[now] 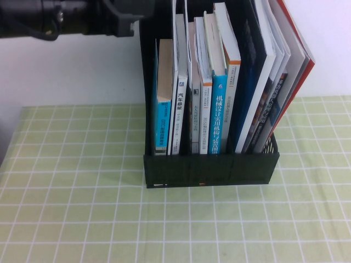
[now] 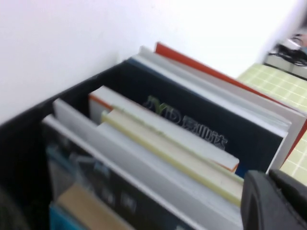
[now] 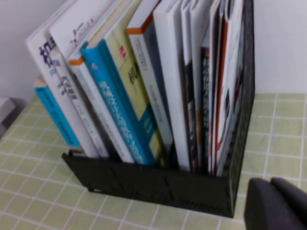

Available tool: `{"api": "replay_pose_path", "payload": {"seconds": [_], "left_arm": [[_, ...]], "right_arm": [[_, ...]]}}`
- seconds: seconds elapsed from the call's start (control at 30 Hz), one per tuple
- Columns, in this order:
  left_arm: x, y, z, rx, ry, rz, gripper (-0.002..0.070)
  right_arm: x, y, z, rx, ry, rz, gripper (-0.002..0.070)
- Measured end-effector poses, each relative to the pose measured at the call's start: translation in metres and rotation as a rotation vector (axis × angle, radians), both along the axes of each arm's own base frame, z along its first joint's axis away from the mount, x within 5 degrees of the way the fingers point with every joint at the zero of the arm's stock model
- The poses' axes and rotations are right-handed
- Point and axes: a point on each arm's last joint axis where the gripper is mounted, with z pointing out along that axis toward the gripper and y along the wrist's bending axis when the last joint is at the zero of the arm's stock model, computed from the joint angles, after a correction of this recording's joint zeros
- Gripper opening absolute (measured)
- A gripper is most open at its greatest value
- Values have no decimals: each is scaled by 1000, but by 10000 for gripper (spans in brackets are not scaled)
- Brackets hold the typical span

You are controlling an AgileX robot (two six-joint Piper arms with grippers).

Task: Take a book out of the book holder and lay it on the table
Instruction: Hold the bookshelf, then pick up the right side book from the book shelf

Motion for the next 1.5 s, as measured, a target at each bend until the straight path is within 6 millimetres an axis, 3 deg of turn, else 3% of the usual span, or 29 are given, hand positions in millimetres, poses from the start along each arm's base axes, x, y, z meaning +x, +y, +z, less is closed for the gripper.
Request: {"api": "replay_pose_path", "payload": {"seconds": [0.27,0.57,0.93,1.13,1.27,1.5], "left_arm": [[49,-49,-5,43,-70,-211,-3],[66,-115,-9,36,-135,-363,-3],[76,-134,-42,76,-76,-417,-3],[73,-140,-43,80,-84,-436,-3],[72,-141,-44,95,-85,-437,-3],[72,-141,-44,97,-82,-436,-3]], "right_arm": [[29,1,-13,32,31,-35,88],[54,7,-27,75,39,-18,195],[80,10,-24,-76,-109,54,217],[113,19,-11,-65,-136,112,218],[135,23,-16,-51,-113,140,218],[146,25,-29,-50,-68,142,218]]}}
